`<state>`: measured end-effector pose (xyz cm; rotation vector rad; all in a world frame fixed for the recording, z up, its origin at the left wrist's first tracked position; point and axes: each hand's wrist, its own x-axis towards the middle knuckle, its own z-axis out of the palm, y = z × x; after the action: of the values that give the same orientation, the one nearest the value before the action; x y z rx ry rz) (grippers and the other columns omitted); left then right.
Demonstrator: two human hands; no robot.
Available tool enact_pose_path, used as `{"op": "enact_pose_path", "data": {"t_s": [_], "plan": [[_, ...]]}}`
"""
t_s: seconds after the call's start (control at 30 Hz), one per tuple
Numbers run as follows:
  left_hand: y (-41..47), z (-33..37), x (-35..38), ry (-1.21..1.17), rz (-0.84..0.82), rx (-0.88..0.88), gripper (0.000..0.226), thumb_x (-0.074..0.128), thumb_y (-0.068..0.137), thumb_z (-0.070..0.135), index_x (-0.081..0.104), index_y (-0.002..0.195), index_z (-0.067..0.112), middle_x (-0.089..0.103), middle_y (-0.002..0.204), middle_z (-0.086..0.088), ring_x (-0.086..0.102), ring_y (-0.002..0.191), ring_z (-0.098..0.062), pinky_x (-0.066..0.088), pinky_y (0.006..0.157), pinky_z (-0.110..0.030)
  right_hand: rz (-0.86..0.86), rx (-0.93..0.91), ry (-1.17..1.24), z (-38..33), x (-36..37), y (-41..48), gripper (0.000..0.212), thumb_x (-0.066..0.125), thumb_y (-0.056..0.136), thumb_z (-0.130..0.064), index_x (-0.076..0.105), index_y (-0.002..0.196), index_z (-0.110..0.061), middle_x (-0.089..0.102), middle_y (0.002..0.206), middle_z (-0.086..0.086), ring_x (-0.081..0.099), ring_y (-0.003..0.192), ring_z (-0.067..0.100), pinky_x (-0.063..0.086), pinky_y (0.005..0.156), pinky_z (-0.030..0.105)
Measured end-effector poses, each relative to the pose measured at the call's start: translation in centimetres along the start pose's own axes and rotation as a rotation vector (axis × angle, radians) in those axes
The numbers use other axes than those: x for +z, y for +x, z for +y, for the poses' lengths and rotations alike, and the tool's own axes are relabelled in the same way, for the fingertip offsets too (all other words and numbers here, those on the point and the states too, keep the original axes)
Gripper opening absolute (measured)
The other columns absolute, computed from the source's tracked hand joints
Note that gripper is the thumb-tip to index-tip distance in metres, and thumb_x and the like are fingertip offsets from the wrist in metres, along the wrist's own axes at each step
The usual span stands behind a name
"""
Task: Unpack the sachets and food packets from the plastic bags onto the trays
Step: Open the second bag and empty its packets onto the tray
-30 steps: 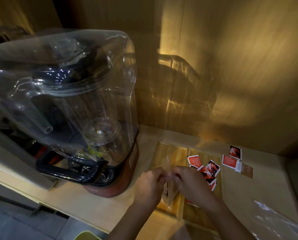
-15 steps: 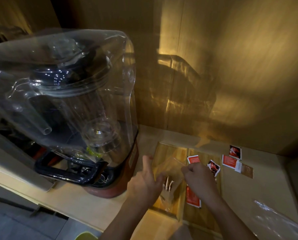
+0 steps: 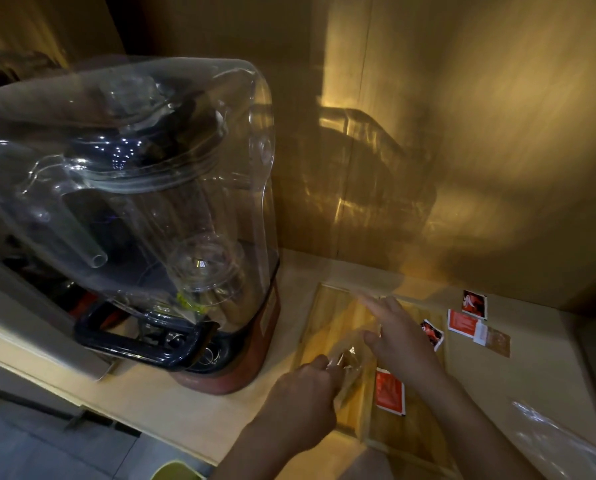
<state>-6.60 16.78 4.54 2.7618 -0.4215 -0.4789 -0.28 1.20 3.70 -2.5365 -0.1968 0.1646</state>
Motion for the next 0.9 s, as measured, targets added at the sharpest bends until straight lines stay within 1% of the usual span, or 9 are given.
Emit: {"op": "enact_pose_path", "data": {"t_s": [0.1,0.27,0.33,0.4,0.53,0.6,0.7,0.77,0.9], "plan": [[-0.2,-1.7,-0.9,0.005,0.003,-0.003,0.029,0.045,0.082,0.005,0.054,0.103,0.023,0.053,0.113,-0.002,0.057,0.105,-0.026,0.047,0.081,-0.038,-0.081,0.019,-0.12,0.2,-0.7,0.6,0.013,0.057,0.085,-0.023,0.069,0.087,-0.017,0.065,0.086,0.001,0.062,0.089,0.02,0.042,0.069,0.028],[-1.3,-3.7,-3.4,-0.016,0.082,0.003,0.02,0.045,0.084,0.018,0.054,0.099,0.028,0.058,0.111,0.006,0.056,0.106,-0.017,0.049,0.084,-0.035,-0.276,0.046,0.087,0.2,-3.1,0.3,0.021,0.066,0.08,-0.011,0.062,0.061,-0.018,0.053,0.049,-0.009,0.051,0.039,0.0,0.033,0.04,0.008],[-1.7,-3.6,-4.7,-0.038,0.003,0.032,0.014,0.054,0.083,0.038,0.056,0.095,0.03,0.061,0.106,0.013,0.057,0.102,-0.011,0.048,0.085,-0.034,-0.409,0.044,0.1,0.0,-4.0,0.1,0.03,0.066,0.079,-0.006,0.056,0.056,-0.021,0.051,0.034,-0.009,0.047,0.029,0.0,0.031,0.036,0.01],[-1.5,-3.3,-5.4,-0.092,-0.075,0.02,0.03,0.058,0.076,0.058,0.058,0.08,0.028,0.062,0.088,0.013,0.059,0.089,-0.009,0.049,0.08,-0.033,-0.507,0.046,0.105,-0.1,-4.6,0.2,0.029,0.065,0.08,-0.005,0.056,0.057,-0.021,0.051,0.029,-0.011,0.045,0.027,0.003,0.035,0.039,0.017],[1.0,-3.3,-4.6,-0.188,0.02,-0.019,0.046,0.055,0.083,0.053,0.039,0.051,0.023,0.046,0.057,0.006,0.045,0.057,-0.01,0.037,0.06,-0.03,-0.64,0.085,0.08,0.0,-4.9,0.9,0.03,0.057,0.081,-0.001,0.058,0.058,-0.019,0.051,0.028,-0.006,0.045,0.027,0.005,0.038,0.04,0.02],[2.7,-3.6,-3.6,-0.297,0.04,-0.065,0.039,0.058,0.085,0.044,0.043,0.053,0.026,0.047,0.058,0.008,0.046,0.058,-0.008,0.038,0.059,-0.029,-0.619,0.124,0.048,0.7,-4.1,1.7,0.03,0.051,0.08,0.004,0.059,0.06,-0.016,0.053,0.03,-0.006,0.046,0.027,0.004,0.038,0.037,0.018],[5.0,-4.5,-1.8,-0.352,0.05,-0.136,0.017,0.057,0.087,0.033,0.061,0.076,0.021,0.064,0.08,0.001,0.061,0.079,-0.015,0.049,0.072,-0.034,-0.469,0.156,0.044,2.5,-1.8,3.1,0.032,0.05,0.073,0.01,0.06,0.055,-0.015,0.062,0.05,0.002,0.053,0.037,0.008,0.04,0.04,0.02],[6.4,-5.0,-0.5,-0.338,0.09,-0.165,0.014,0.056,0.088,0.028,0.063,0.09,0.016,0.067,0.092,-0.004,0.062,0.087,-0.019,0.051,0.077,-0.036,-0.344,0.204,0.114,3.7,-0.1,3.7,0.035,0.049,0.071,0.012,0.058,0.05,-0.014,0.058,0.044,-0.005,0.051,0.033,0.005,0.039,0.041,0.021],[8.9,-5.3,1.1,-0.406,0.188,-0.19,0.007,0.056,0.088,0.018,0.061,0.089,0.014,0.063,0.085,0.0,0.059,0.08,-0.015,0.049,0.069,-0.03,-0.097,0.33,0.249,5.1,2.7,4.6,0.036,0.048,0.074,0.011,0.055,0.05,-0.014,0.052,0.034,-0.004,0.048,0.028,0.004,0.04,0.041,0.019]]}}
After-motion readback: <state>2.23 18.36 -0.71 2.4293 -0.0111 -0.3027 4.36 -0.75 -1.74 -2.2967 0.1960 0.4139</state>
